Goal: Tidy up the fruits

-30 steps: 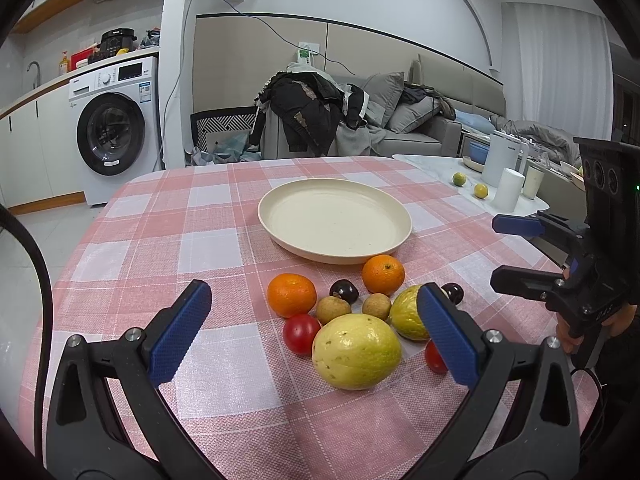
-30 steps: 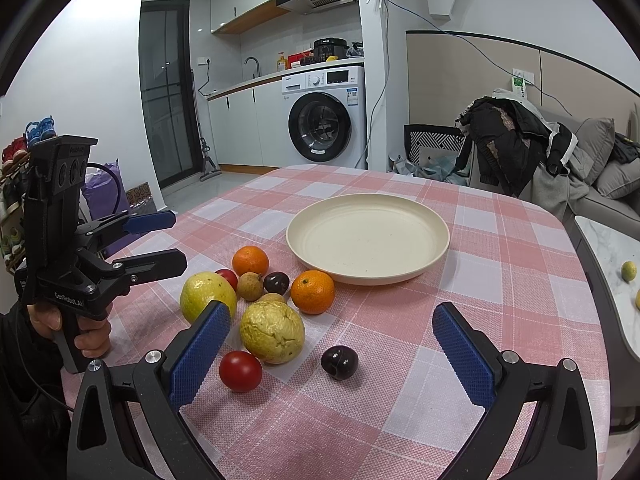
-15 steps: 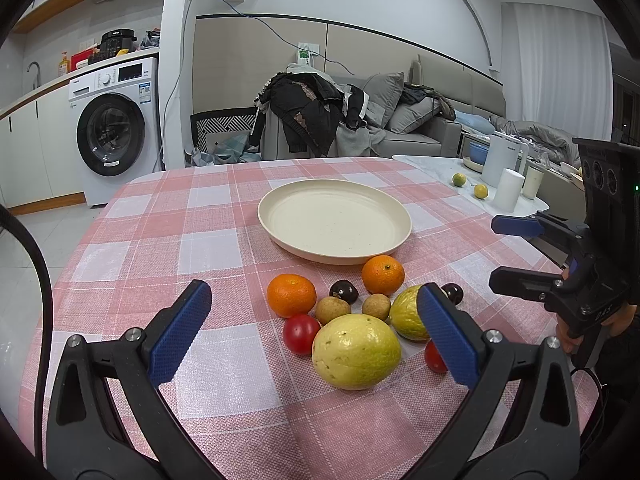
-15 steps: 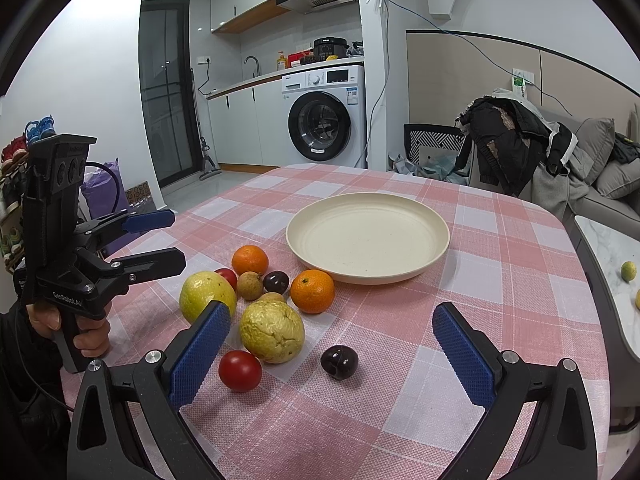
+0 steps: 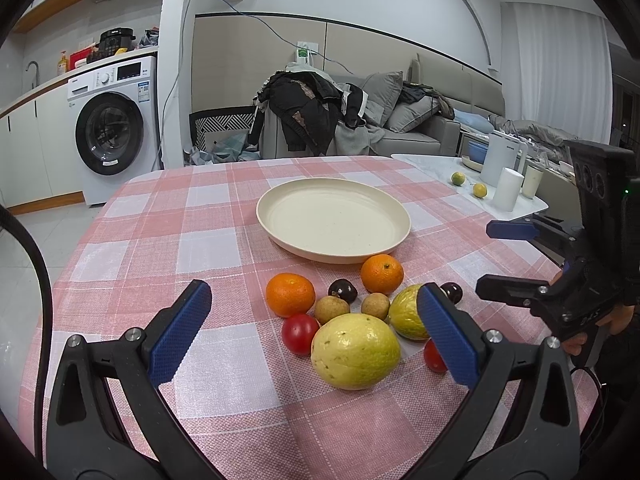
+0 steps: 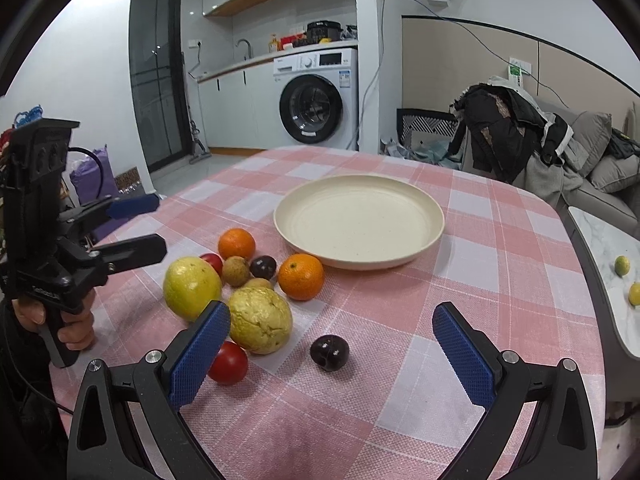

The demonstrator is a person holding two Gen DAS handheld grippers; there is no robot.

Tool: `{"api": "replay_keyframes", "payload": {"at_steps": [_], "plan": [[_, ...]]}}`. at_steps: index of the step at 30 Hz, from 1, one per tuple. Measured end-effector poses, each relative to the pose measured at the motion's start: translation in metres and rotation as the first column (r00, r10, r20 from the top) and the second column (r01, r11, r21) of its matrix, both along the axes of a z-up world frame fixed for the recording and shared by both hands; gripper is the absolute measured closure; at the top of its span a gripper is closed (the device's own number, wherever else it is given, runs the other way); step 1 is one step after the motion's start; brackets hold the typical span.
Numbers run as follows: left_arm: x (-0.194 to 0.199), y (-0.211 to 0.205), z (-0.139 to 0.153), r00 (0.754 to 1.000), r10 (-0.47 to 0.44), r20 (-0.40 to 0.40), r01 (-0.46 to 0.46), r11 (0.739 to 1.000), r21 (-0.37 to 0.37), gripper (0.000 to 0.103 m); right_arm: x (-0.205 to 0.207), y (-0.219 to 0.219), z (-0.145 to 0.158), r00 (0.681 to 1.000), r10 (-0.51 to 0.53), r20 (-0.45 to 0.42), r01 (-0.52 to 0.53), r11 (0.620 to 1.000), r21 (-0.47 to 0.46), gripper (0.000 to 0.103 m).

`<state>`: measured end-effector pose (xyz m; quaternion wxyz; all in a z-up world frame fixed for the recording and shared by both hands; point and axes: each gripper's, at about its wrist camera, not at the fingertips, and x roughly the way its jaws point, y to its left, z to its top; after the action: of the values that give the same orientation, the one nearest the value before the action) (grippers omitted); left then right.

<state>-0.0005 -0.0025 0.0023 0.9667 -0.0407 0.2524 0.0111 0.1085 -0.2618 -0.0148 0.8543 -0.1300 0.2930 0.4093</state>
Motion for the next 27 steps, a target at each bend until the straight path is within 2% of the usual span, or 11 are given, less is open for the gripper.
{"api": "replay_keyframes", "payload": {"at_steps": [7,15,18,20,22,27], "plan": [[0.004,-0.001,-0.004,0.999,-0.03,-0.038,0.029,0.999,-0.022,0.001,0.01,-0.001,0.003,0.999,-0.036,-0.039,0.033,0.997,-0.069,0.0],[0.005,-0.016,-0.009,0.995,-0.081,-0.063,0.082,0.997,0.012,0.001,0.008,0.009,-0.01,0.997,-0.038,-0.069,0.024,0.981,-0.193,0.001],[0.006,-0.019,-0.011,0.991,-0.112,-0.07,0.114,0.993,0.013,0.008,0.008,0.013,-0.014,0.996,-0.026,-0.086,0.007,0.976,-0.217,0.01],[0.007,-0.02,-0.013,0.988,-0.128,-0.091,0.13,0.992,0.011,0.018,0.009,0.013,-0.017,0.994,-0.023,-0.103,-0.001,0.973,-0.23,0.016],[0.009,-0.021,-0.016,0.983,-0.142,-0.115,0.144,0.99,0.008,0.024,0.01,0.014,-0.02,0.992,-0.015,-0.125,-0.014,0.974,-0.226,0.028],[0.014,-0.022,-0.022,0.973,-0.164,-0.16,0.165,0.986,-0.009,0.036,0.013,0.018,-0.024,0.986,-0.004,-0.166,-0.034,0.974,-0.224,0.041]]}}
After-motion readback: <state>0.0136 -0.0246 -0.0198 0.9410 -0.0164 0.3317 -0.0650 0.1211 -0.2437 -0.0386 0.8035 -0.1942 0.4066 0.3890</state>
